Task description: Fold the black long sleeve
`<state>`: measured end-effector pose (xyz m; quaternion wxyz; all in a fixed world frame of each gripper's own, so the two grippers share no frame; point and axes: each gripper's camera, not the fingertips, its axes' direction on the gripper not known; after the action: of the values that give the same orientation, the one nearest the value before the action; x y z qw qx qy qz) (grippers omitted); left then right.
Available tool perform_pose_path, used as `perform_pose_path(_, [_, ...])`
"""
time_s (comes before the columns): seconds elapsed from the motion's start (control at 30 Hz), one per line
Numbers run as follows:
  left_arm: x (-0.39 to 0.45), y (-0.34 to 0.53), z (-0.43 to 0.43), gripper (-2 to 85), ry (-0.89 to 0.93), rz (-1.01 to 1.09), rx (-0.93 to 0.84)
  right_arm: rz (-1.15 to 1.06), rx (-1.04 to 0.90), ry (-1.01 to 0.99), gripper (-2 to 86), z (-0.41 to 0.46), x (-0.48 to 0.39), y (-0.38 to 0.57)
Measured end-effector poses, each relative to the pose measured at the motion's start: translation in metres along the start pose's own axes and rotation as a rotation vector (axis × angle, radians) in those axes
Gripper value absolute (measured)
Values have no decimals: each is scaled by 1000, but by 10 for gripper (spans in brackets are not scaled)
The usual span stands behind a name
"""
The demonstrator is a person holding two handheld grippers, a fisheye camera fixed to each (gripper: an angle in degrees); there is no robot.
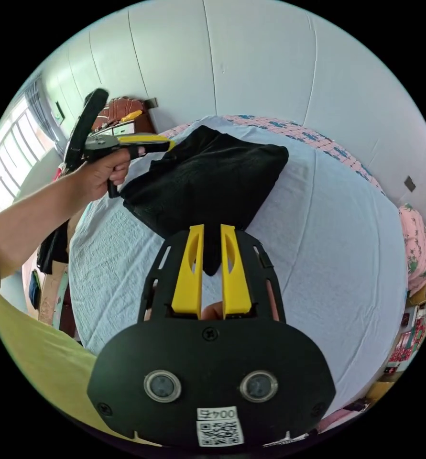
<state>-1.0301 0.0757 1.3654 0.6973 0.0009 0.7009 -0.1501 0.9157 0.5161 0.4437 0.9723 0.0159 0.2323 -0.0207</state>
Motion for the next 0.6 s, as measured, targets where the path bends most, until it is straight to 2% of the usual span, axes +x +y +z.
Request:
perform_pose_path(0.07, [27, -24, 32, 43, -32, 136, -55, -20, -21, -9, 76, 14, 5, -18])
perform_pose_path(0.23, [55, -37, 104, 65, -84, 302, -185, -124, -152, 55, 80, 56, 13, -31])
perform_pose_path(0.43, [42, -10, 120, 63, 8, 214, -82, -149, -143, 74, 76, 51, 42, -35])
perform_pose_path(0.6, [24, -13, 132, 44, 24, 222, -121, -133, -113, 74, 70, 41, 74, -37])
